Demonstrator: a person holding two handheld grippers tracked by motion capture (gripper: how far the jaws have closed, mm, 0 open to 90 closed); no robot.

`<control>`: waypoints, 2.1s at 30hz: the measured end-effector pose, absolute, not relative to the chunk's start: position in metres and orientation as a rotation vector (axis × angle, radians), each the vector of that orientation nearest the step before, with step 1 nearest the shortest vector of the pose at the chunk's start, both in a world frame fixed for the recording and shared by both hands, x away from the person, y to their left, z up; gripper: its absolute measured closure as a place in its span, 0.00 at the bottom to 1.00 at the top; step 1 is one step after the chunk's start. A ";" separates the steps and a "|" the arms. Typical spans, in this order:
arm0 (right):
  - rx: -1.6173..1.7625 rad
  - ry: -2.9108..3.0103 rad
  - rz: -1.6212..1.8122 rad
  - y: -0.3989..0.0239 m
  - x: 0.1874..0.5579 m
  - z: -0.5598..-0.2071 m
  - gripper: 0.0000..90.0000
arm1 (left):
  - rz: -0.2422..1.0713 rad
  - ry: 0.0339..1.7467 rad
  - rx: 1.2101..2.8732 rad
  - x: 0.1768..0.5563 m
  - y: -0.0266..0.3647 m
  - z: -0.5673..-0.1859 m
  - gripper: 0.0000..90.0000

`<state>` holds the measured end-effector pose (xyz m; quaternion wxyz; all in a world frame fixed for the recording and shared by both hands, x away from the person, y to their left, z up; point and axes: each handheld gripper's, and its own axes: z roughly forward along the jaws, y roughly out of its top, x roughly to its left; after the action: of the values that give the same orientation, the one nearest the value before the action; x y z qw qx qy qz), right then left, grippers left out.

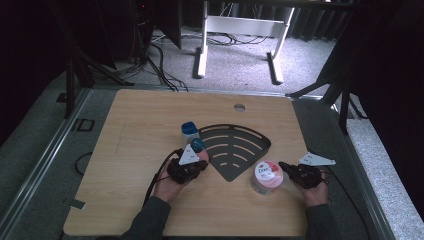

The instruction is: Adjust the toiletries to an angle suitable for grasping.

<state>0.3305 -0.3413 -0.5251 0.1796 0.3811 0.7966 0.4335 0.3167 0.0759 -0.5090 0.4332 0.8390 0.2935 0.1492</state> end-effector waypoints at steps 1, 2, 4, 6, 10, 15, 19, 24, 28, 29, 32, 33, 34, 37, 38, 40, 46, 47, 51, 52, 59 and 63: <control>1.075 2.254 1.228 -0.341 0.330 -0.525 1.00 | 0.371 0.732 2.090 0.317 0.076 -0.509 0.94; 1.073 2.258 1.228 -0.341 0.330 -0.525 1.00 | 0.371 0.730 2.091 0.316 0.075 -0.509 0.94; 1.059 2.270 1.234 -0.341 0.330 -0.525 1.00 | 0.373 0.729 2.093 0.316 0.075 -0.510 0.93; 1.050 2.280 1.239 -0.341 0.329 -0.525 1.00 | 0.371 0.727 2.095 0.316 0.074 -0.510 0.93; 1.040 2.292 1.249 -0.340 0.329 -0.525 1.00 | 0.369 0.725 2.095 0.316 0.073 -0.511 0.92; 0.995 2.314 1.243 -0.334 0.326 -0.522 1.00 | 0.368 0.716 2.089 0.314 0.072 -0.509 0.92; 0.967 2.333 1.249 -0.331 0.325 -0.522 1.00 | 0.358 0.705 2.085 0.313 0.070 -0.508 0.91; 0.934 2.356 1.264 -0.328 0.325 -0.522 1.00 | 0.324 0.650 2.107 0.307 0.056 -0.507 0.89; 0.917 2.364 1.270 -0.326 0.324 -0.522 1.00 | 0.298 0.611 2.133 0.304 0.043 -0.511 0.83; 0.910 2.367 1.271 -0.325 0.324 -0.522 1.00 | 0.291 0.601 2.141 0.303 0.040 -0.512 0.82; 0.895 2.378 1.280 -0.322 0.323 -0.523 1.00 | 0.278 0.586 2.161 0.302 0.034 -0.515 0.78; 0.893 2.383 1.285 -0.322 0.323 -0.523 1.00 | 0.261 0.575 2.180 0.301 0.029 -0.519 0.76; 0.893 2.387 1.289 -0.322 0.323 -0.523 1.00 | 0.247 0.570 2.188 0.301 0.027 -0.521 0.74; 0.887 2.395 1.293 -0.321 0.322 -0.523 1.00 | 0.221 0.565 2.195 0.300 0.022 -0.525 0.72; 0.877 2.403 1.291 -0.320 0.320 -0.523 1.00 | 0.193 0.550 2.204 0.299 0.018 -0.527 0.71; 0.866 2.409 1.290 -0.319 0.319 -0.523 1.00 | 0.183 0.544 2.205 0.299 0.016 -0.528 0.68; 0.838 2.432 1.295 -0.314 0.318 -0.522 1.00 | 0.140 0.507 2.221 0.298 0.007 -0.532 0.66; 0.832 2.435 1.293 -0.313 0.318 -0.522 1.00 | 0.133 0.506 2.219 0.298 0.007 -0.532 0.66; 0.825 2.441 1.313 -0.311 0.316 -0.522 1.00 | 0.120 0.484 2.211 0.297 0.005 -0.533 0.64; 0.825 2.442 1.312 -0.311 0.316 -0.522 1.00 | 0.118 0.481 2.207 0.296 0.005 -0.532 0.63; 0.814 2.450 1.324 -0.311 0.313 -0.522 1.00 | 0.109 0.471 2.201 0.294 0.001 -0.533 0.61; 0.797 2.460 1.316 -0.309 0.312 -0.522 1.00 | 0.102 0.473 2.211 0.293 0.000 -0.534 0.59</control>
<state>0.3118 -0.3095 -0.5216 0.1199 0.2729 0.8417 0.4502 0.2929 -0.0001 -0.5344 0.4252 0.8842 0.1892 0.0409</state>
